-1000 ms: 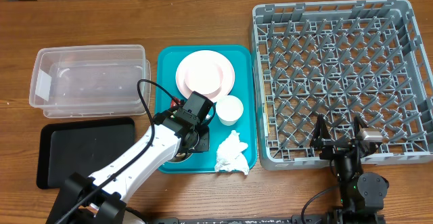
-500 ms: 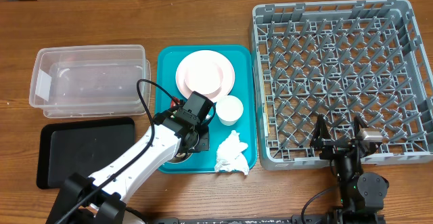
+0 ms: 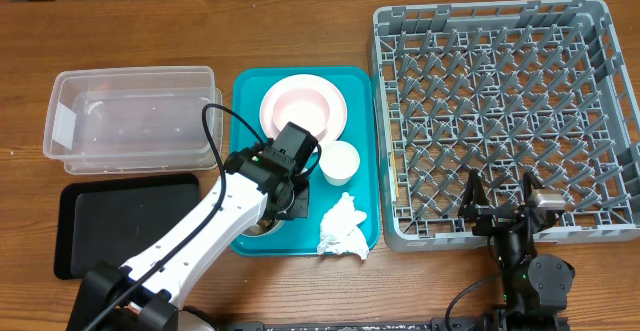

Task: Sort waste into correct bins and load items into the dishwasher
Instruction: 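Lift the rice bowl with the left gripper over the black tray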

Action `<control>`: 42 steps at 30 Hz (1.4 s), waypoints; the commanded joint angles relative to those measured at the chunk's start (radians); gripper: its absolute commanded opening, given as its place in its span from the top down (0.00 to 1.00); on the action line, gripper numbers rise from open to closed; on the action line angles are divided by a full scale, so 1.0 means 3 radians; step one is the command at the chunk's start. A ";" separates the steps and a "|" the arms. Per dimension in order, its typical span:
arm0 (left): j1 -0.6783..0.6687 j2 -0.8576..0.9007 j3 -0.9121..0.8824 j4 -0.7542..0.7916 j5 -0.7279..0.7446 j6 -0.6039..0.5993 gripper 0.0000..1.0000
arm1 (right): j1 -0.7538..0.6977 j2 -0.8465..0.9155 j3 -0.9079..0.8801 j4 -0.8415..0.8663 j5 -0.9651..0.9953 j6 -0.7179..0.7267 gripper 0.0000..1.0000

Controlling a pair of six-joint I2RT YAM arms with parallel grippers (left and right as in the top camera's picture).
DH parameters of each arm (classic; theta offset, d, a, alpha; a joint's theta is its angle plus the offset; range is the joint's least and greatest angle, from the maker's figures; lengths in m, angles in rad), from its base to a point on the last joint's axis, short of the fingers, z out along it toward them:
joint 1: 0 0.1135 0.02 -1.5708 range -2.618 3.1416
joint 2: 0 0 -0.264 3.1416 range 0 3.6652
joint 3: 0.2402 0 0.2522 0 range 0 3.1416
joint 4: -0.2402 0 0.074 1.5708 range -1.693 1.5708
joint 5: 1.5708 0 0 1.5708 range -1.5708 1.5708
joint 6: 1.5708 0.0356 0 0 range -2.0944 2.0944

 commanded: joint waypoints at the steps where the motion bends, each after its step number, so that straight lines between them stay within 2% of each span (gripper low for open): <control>1: 0.0000 -0.0067 0.0238 -0.0141 0.0006 0.0104 0.96 | 0.0018 -0.0031 -0.0034 0.0027 0.0022 0.0017 0.00; 8: 0.0028 -0.0179 0.0638 -0.0619 0.0013 0.0240 0.96 | 0.0018 -0.0031 -0.0034 0.0027 0.0020 0.0017 0.00; 13: 0.0267 -0.0346 0.0778 -0.0804 0.0028 0.0240 0.96 | 0.0018 -0.0031 -0.0034 0.0027 0.0020 0.0015 0.00; 20: 0.1148 -0.0650 0.0777 -0.1026 0.0130 0.0387 0.96 | 0.0018 -0.0031 -0.0034 0.0027 0.0022 0.0015 0.00; 23: 0.1709 -0.0722 0.0769 -0.1024 0.0085 0.0470 0.96 | 0.0018 -0.0031 -0.0034 0.0027 0.0020 0.0017 0.00; 27: 0.2275 -0.0721 0.0687 -0.0909 0.0240 0.0501 0.96 | 0.0018 -0.0031 -0.0034 0.0027 0.0020 0.0017 0.00; 34: 0.2998 -0.0721 0.0416 -0.0573 0.0624 0.0753 0.96 | 0.0018 -0.0031 -0.0034 0.0027 0.0020 0.0017 0.00; 42: 0.3934 -0.0721 -0.0018 -0.0151 0.1773 0.1139 0.96 | 0.0018 -0.0031 -0.0034 0.0027 0.0020 0.0017 0.00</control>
